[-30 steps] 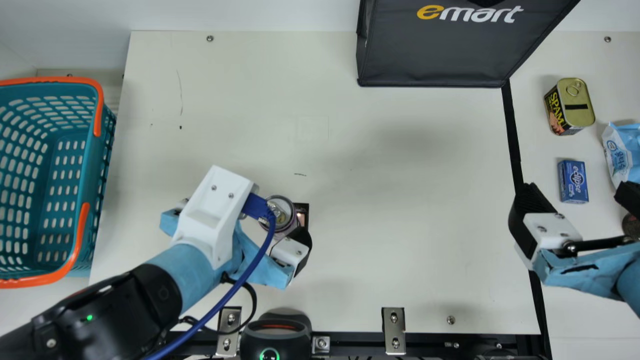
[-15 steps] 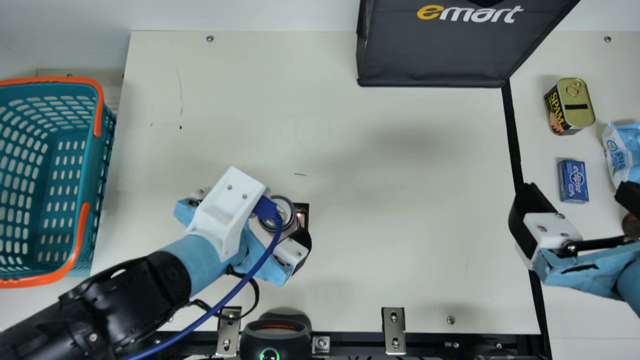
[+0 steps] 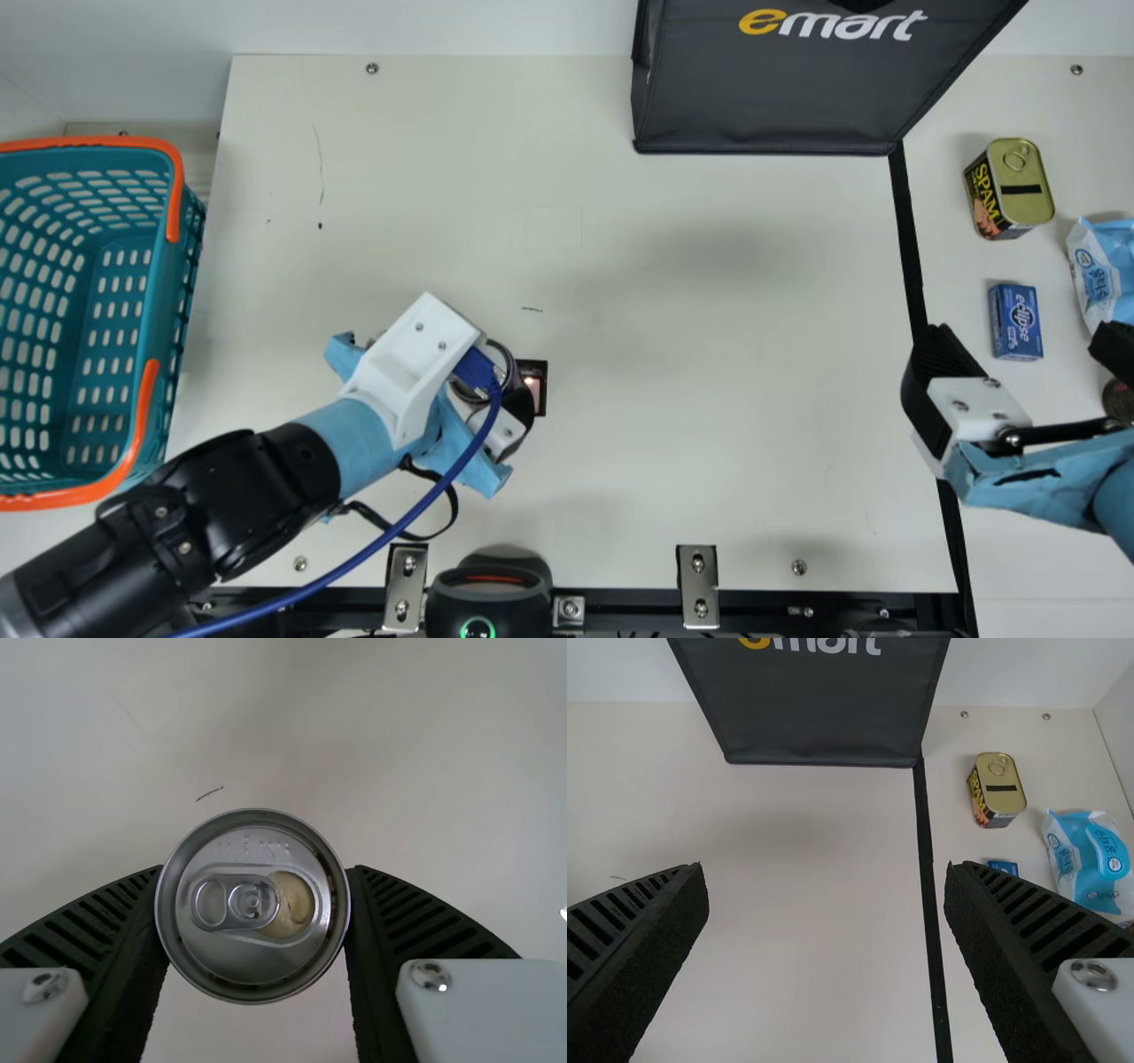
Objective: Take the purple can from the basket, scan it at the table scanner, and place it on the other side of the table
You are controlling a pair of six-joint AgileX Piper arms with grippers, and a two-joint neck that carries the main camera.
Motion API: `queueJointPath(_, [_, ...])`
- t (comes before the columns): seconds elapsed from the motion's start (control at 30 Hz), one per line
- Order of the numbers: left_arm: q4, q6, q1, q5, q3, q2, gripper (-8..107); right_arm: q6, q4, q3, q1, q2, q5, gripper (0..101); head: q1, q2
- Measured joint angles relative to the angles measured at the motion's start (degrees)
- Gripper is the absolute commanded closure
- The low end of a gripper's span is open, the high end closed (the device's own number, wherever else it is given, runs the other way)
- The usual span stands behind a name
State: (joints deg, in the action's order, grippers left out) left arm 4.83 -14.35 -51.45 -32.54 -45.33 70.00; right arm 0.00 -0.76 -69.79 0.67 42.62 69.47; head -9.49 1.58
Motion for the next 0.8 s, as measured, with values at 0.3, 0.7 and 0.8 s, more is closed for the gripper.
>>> queueJointPath(0.3, [-3.40, 5.07, 0.69, 2.02, -4.32, 2.23, 107, 0.00, 0.00, 0.00, 0.00, 0.00, 0.00, 6, 0.00, 0.00])
queueJointPath(0.7, [0.24, 1.71, -2.95, 2.89, -13.38, 10.48, 107, 0.00, 0.00, 0.00, 0.00, 0.00, 0.00, 6, 0.00, 0.00])
queueJointPath(0.8, [1.70, 0.36, -3.88, 3.02, -15.41, 12.66, 107, 0.00, 0.00, 0.00, 0.00, 0.00, 0.00, 6, 0.00, 0.00])
